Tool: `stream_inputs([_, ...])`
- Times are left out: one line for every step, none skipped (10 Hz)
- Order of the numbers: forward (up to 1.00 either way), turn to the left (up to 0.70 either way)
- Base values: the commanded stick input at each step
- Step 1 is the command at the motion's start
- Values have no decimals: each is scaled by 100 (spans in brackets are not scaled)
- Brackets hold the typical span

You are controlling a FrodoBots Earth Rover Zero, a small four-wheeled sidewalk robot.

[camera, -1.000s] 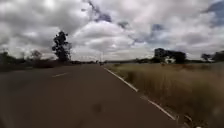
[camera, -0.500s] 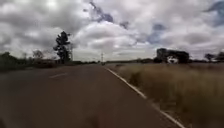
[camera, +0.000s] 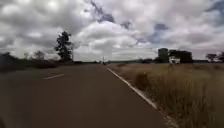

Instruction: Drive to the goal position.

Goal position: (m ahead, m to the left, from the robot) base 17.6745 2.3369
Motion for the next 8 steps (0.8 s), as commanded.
stream_inputs([85,0])
stream_inputs([85,0])
stream_inputs([85,0])
stream_inputs([85,0])
stream_inputs([85,0])
stream_inputs([85,0])
stream_inputs([85,0])
stream_inputs([85,0])
